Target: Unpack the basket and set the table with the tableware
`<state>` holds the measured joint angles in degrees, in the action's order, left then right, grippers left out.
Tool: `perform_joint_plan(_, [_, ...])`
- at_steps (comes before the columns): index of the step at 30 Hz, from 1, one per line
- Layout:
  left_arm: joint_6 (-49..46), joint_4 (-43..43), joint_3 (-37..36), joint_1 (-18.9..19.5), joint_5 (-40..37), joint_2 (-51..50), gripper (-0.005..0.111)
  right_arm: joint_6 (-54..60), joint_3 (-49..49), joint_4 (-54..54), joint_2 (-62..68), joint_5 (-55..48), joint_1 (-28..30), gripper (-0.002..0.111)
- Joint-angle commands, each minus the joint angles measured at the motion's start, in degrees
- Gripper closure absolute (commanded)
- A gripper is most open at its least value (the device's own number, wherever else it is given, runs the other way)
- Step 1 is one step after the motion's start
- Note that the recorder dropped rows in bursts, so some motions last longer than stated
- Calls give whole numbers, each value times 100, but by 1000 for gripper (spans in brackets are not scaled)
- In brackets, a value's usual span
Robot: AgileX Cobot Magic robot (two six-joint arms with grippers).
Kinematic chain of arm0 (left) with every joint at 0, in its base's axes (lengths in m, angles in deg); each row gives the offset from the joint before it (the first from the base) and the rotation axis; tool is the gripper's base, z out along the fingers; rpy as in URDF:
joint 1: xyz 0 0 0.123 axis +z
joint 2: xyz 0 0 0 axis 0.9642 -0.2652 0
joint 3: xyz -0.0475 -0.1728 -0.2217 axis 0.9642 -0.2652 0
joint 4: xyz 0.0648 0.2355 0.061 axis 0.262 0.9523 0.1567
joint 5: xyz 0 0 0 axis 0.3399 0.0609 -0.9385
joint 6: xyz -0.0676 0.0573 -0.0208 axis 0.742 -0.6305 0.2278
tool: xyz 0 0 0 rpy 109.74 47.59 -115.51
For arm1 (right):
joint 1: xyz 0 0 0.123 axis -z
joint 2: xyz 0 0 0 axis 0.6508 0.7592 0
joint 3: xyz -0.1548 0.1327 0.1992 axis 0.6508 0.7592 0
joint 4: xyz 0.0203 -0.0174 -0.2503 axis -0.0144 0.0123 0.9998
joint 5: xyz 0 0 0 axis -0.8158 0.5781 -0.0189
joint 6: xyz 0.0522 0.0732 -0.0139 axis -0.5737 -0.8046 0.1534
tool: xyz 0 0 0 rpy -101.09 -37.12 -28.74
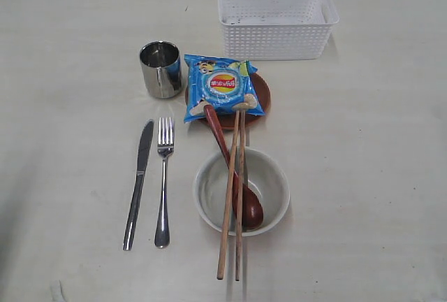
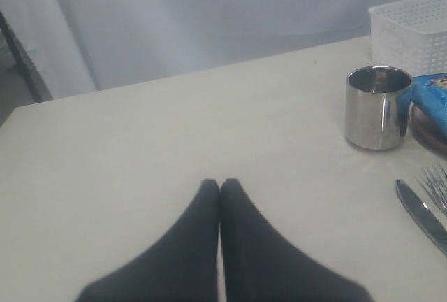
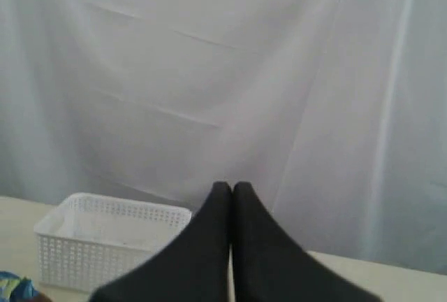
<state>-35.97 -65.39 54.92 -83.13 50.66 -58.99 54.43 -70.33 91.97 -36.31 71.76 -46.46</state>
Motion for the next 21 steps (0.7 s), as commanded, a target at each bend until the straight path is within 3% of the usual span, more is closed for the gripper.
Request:
perform_joint_plan(1, [20, -21, -10, 31, 45, 15, 107, 41, 665, 85, -24, 194, 37, 109])
perform_joint_plan(5, [20, -21, -10, 31, 45, 15, 107, 41, 1286, 47, -24, 257, 37, 109])
perform_joint_plan(21, [20, -21, -10, 31, 45, 15, 107, 33, 1297, -143, -24, -931, 37, 109])
